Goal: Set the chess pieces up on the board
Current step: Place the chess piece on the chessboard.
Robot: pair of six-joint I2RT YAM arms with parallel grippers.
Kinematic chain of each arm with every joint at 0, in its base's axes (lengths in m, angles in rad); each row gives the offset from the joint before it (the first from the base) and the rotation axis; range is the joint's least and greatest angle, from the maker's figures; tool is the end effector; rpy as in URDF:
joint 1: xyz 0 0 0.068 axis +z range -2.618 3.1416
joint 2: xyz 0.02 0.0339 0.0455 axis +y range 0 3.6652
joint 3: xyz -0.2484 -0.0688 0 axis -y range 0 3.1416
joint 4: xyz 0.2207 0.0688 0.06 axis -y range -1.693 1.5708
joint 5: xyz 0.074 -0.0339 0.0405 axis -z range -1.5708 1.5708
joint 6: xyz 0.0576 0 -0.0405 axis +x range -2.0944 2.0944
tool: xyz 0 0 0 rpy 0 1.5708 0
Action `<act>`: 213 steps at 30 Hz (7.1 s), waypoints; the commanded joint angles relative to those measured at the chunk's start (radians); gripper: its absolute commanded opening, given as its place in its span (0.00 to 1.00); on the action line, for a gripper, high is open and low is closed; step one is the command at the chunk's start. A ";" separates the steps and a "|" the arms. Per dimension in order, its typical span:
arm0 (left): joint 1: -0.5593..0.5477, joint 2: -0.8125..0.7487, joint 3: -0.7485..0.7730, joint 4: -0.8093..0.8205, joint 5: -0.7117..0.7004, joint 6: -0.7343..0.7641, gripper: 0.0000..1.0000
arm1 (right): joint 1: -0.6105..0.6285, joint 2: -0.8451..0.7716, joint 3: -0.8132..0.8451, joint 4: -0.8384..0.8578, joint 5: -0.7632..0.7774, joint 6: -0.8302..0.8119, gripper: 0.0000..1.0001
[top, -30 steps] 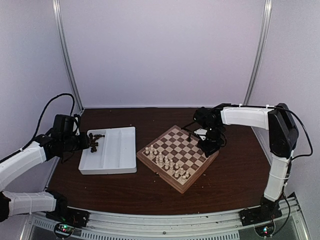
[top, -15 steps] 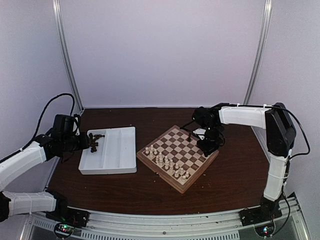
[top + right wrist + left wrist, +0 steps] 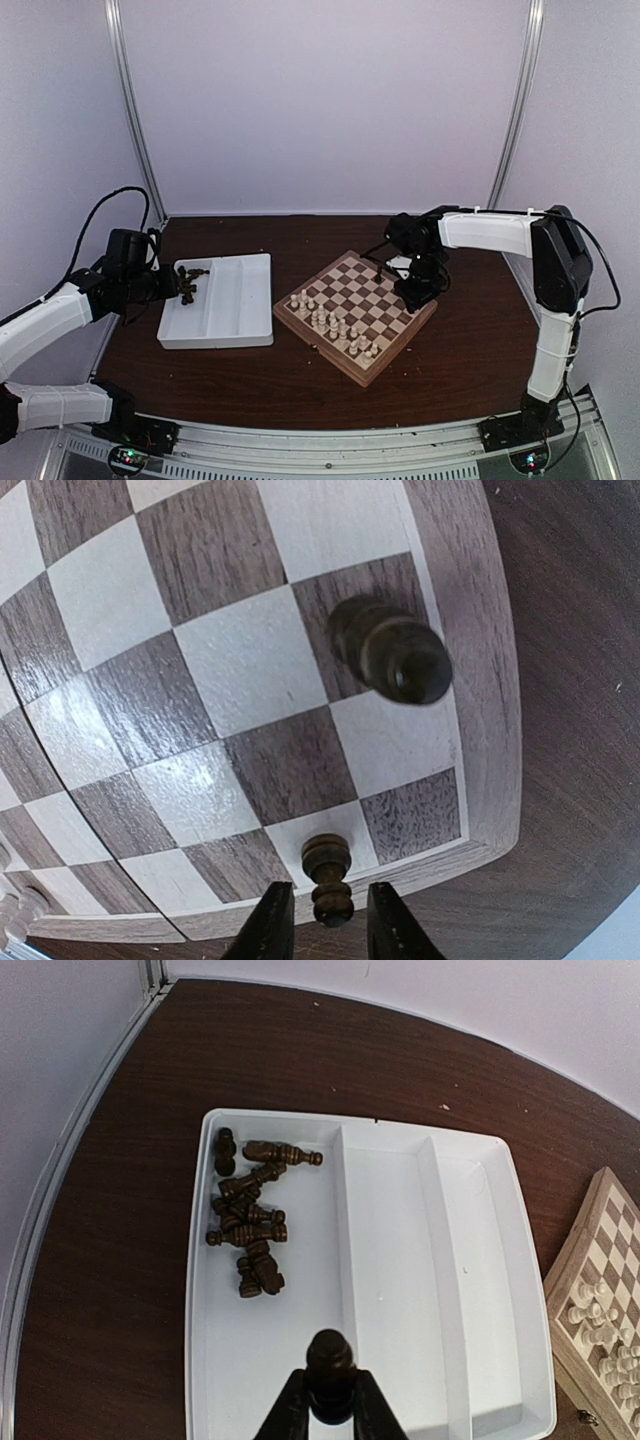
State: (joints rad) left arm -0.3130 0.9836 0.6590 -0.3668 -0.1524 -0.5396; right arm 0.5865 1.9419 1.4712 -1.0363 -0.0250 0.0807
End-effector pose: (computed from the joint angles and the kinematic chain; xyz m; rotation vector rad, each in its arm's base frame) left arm 0.2040 -0.0568 0.2233 -0.3372 2.2430 -0.2834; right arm 0.2844 0.1907 0.1671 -0.7740 2.9902 0.0688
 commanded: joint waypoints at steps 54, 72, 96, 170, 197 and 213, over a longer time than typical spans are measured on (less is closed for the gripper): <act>0.007 0.188 0.051 0.208 0.657 0.112 0.14 | 0.388 0.048 0.295 0.608 -0.393 0.239 0.40; 0.008 0.205 0.125 0.147 0.769 -0.024 0.14 | 0.416 0.189 0.379 0.797 -0.385 0.003 0.55; 0.006 0.216 0.185 0.047 0.898 -0.037 0.14 | 0.472 0.305 0.538 0.719 -0.292 -0.116 0.45; -0.012 0.128 0.053 0.336 0.887 -0.186 0.29 | 0.481 0.183 0.336 0.953 -0.354 -0.004 0.10; -0.154 0.306 0.277 0.195 0.716 0.062 0.03 | 0.441 -0.161 -0.071 1.035 -0.136 -0.036 0.61; -0.306 0.838 0.746 0.194 0.642 0.175 0.03 | 0.194 -0.628 -0.466 0.926 0.027 0.134 0.62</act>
State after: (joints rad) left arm -0.5819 1.7298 1.2945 -0.1822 0.5240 -0.4194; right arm 0.8467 1.3743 1.0706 -0.0761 -0.0116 0.1253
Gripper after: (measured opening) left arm 0.088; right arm 0.620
